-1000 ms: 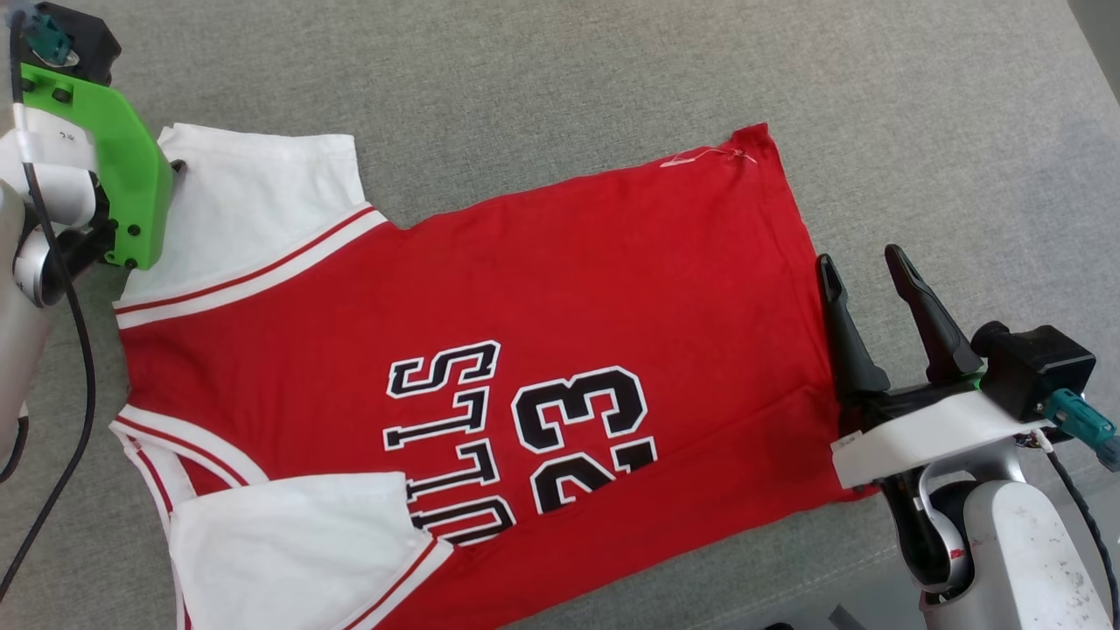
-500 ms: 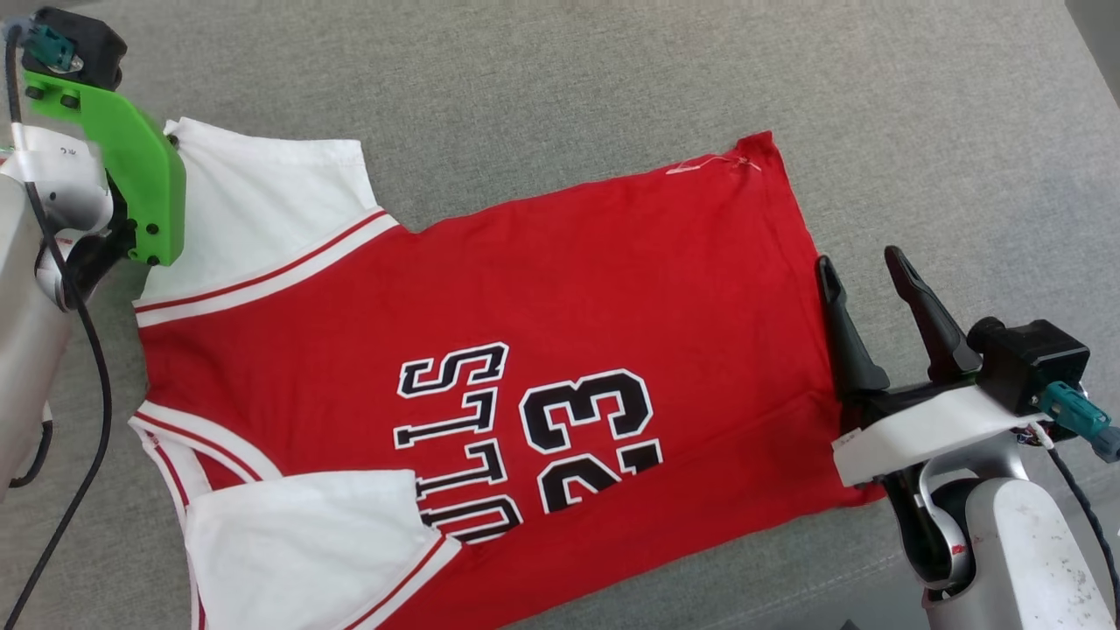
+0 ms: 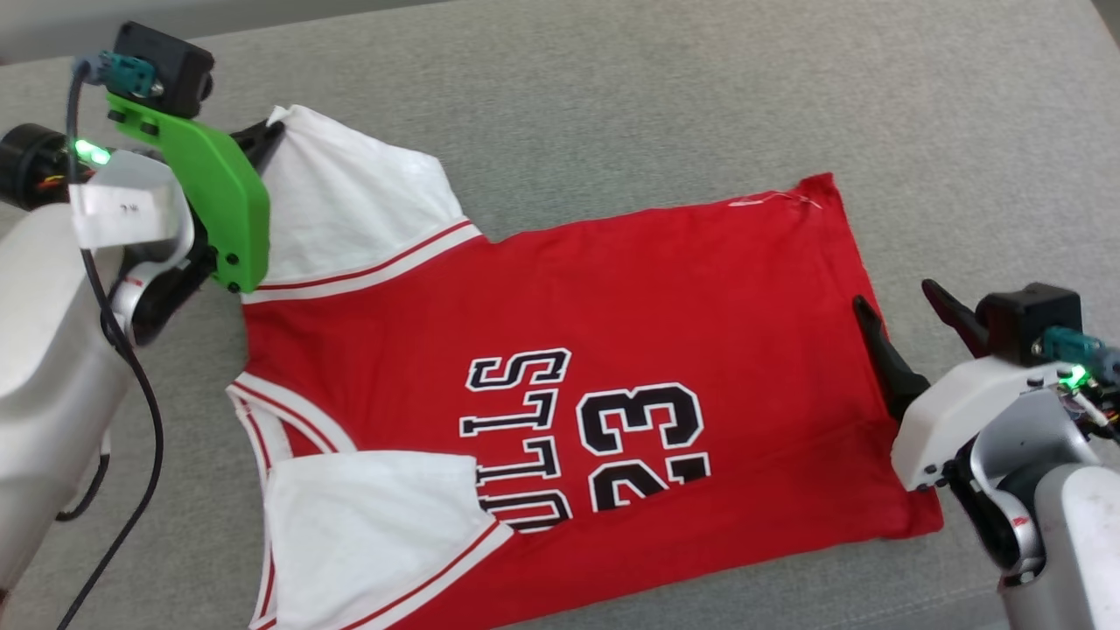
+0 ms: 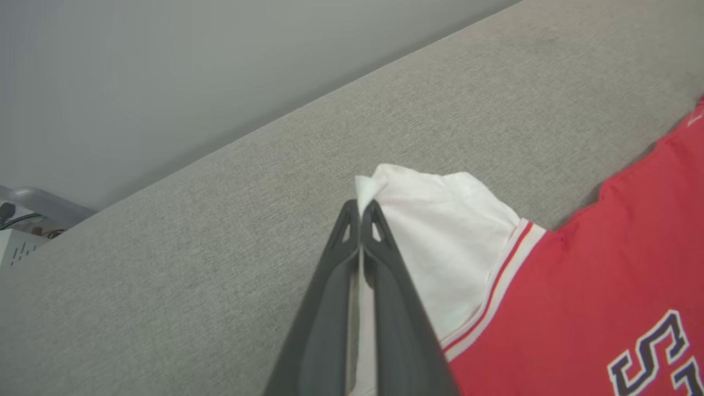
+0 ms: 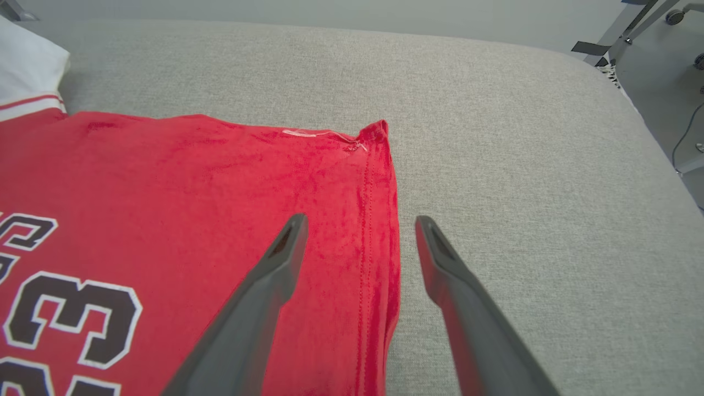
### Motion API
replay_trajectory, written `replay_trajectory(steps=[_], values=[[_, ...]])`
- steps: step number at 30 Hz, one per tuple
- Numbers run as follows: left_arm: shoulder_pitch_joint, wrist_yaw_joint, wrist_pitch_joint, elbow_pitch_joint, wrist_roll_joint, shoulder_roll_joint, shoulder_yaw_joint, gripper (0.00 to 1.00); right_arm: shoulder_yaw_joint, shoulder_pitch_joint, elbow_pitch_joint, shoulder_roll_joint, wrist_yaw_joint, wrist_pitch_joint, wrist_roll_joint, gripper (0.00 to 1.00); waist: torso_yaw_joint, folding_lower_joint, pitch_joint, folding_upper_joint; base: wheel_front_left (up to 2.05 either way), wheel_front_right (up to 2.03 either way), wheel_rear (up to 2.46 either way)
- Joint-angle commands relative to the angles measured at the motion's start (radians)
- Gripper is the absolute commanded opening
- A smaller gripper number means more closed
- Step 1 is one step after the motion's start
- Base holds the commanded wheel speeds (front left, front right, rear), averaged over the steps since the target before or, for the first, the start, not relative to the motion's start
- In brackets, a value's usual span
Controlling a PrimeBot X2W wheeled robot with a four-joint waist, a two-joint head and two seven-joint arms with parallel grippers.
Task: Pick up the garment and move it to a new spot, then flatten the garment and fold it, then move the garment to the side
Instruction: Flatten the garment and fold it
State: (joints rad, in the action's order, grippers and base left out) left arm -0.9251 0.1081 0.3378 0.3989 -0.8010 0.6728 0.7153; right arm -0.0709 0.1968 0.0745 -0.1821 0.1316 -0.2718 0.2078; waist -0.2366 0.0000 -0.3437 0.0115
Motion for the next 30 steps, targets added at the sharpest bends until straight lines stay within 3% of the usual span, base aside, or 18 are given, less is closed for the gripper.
replay_trajectory(steps=[1, 9, 13, 20, 30], values=[[0.033, -0.017, 0.007, -0.055, -0.008, 0.017, 0.001, 0.00, -0.004, 0.035, 0.009, -0.023, -0.001, -0.056, 0.005, 1.00, 0.047, 0.0000, 0.019, -0.0115, 0.00, 0.00, 0.00], [0.136, -0.124, 0.044, -0.374, -0.022, 0.096, -0.017, 0.00, -0.013, 0.173, -0.023, -0.125, -0.001, -0.354, 0.068, 1.00, 0.108, 0.0000, -0.024, -0.0115, 0.00, 0.00, 0.00], [0.165, -0.172, 0.058, -0.498, -0.020, 0.121, -0.026, 0.00, -0.023, 0.266, -0.094, -0.162, -0.001, -0.441, 0.070, 1.00, 0.136, 0.0000, -0.051, -0.0115, 0.00, 0.00, 0.00], [0.167, -0.200, 0.070, -0.606, -0.010, 0.140, -0.032, 0.00, -0.027, 0.386, -0.232, -0.177, -0.001, -0.466, 0.049, 1.00, 0.172, 0.0000, -0.093, -0.0115, 0.00, 0.00, 0.00], [0.160, -0.206, 0.070, -0.644, 0.000, 0.139, -0.027, 0.00, -0.005, 0.461, -0.411, -0.159, -0.001, -0.422, 0.005, 1.00, 0.200, 0.0000, -0.124, -0.0115, 0.00, 0.00, 0.00]])
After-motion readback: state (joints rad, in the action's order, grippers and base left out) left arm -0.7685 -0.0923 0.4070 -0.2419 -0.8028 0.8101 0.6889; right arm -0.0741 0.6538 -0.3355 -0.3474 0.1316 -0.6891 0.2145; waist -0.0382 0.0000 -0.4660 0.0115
